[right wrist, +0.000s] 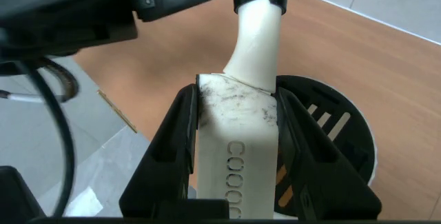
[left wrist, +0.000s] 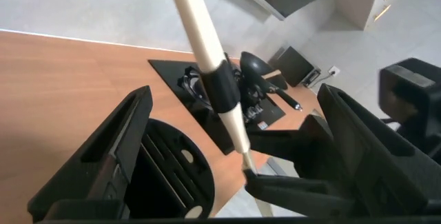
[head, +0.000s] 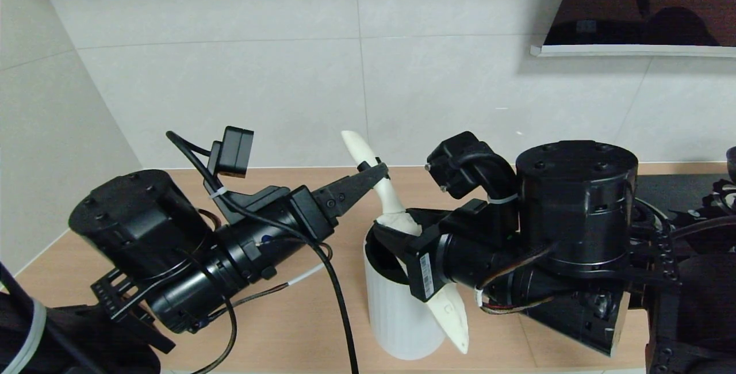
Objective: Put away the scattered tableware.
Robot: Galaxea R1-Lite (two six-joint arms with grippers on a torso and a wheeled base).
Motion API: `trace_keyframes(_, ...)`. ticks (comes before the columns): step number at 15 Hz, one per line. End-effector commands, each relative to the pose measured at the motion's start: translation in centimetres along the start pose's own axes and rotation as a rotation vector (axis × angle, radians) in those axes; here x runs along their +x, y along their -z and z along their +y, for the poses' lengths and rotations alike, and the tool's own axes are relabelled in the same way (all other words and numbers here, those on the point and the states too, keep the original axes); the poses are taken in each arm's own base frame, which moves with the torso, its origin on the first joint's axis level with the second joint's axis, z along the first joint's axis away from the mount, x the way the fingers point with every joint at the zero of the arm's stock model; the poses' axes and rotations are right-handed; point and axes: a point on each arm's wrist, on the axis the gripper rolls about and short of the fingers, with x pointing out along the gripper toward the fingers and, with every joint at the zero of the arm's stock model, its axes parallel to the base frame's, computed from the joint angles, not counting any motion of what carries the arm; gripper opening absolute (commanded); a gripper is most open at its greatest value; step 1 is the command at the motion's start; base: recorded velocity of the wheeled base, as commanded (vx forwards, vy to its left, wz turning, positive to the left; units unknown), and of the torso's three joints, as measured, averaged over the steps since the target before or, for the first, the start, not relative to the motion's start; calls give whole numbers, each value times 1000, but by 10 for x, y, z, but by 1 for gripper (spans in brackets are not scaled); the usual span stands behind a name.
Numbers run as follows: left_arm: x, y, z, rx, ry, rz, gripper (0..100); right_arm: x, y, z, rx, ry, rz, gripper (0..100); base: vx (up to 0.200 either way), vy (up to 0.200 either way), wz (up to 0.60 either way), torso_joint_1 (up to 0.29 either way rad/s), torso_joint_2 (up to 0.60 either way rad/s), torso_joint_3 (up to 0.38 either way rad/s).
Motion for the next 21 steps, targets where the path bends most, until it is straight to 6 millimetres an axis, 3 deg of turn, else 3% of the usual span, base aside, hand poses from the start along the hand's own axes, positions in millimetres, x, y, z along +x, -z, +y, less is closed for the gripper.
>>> trace_keyframes(1,2,3,3,-7,-9,10,100,-1,0,2,-1,-7,1,0,0,0,0,0,0,0)
trace_keyframes(9,2,2,2,-2,0,0,100,-4,3,11,-3,-33,8,0,0,0,0,0,0,0)
trace_keyframes(10,2,2,2,-1,0,-1,0,-4,3,11,-4,-35,8,0,0,0,0,0,0,0)
trace_keyframes(21,2,2,2,-1,4,-3,0,-4,2,10,-1,-33,6,0,0,0,0,0,0,0)
